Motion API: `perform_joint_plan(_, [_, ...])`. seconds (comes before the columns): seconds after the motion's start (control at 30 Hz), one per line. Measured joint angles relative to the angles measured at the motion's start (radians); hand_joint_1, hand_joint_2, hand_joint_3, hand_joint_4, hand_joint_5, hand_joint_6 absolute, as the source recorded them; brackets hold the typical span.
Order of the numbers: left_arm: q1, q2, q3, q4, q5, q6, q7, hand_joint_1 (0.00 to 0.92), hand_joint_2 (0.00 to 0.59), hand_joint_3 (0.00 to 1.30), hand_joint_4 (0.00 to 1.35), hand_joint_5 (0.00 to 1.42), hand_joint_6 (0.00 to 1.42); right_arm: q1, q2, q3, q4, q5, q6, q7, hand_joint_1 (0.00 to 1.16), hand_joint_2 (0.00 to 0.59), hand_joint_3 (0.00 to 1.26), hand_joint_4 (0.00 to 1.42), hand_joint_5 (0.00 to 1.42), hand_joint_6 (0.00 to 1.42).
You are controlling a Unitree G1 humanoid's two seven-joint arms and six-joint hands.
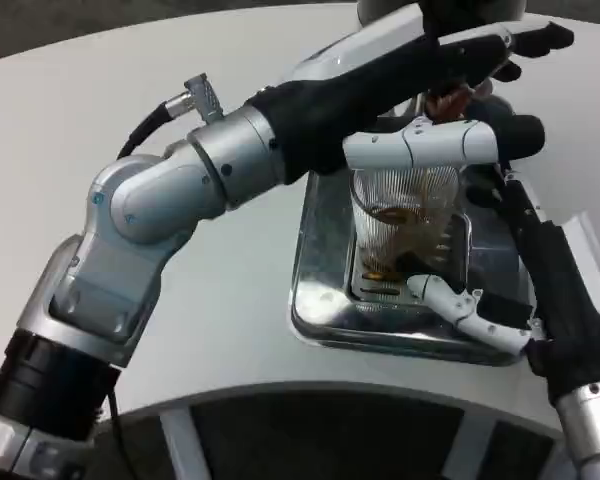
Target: Grasp the cup under the faucet to collect the drink, then remove the cup.
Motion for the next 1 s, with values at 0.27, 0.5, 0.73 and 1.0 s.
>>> perform_joint_plan(0.27, [-0.002, 0.0, 0.0, 0.002, 0.0, -0.001, 0.0, 0.0, 0.063, 0.14, 0.08, 0.15, 0.19, -0.034, 0.002, 0.0, 0.036, 0.0, 0.0, -0.001, 0.77, 0.231, 0.03, 0.09, 0.16, 0.18])
perform_joint_plan(0.5, [-0.003, 0.0, 0.0, 0.002, 0.0, -0.001, -0.005, 0.0, 0.063, 0.14, 0.08, 0.15, 0.19, -0.065, 0.003, 0.002, 0.066, 0.001, 0.0, -0.001, 0.76, 0.23, 0.03, 0.09, 0.16, 0.18])
perform_joint_plan(0.73, [-0.01, 0.001, 0.0, 0.002, 0.0, -0.001, -0.019, 0.0, 0.063, 0.14, 0.08, 0.15, 0.19, -0.078, 0.003, 0.008, 0.073, 0.001, 0.0, -0.001, 0.76, 0.236, 0.03, 0.09, 0.16, 0.18])
perform_joint_plan(1.0, [-0.01, 0.001, 0.001, 0.002, 0.0, -0.001, -0.019, 0.0, 0.063, 0.14, 0.08, 0.15, 0.19, -0.085, 0.005, 0.015, 0.086, 0.007, 0.0, -0.001, 0.75, 0.238, 0.03, 0.09, 0.16, 0.17])
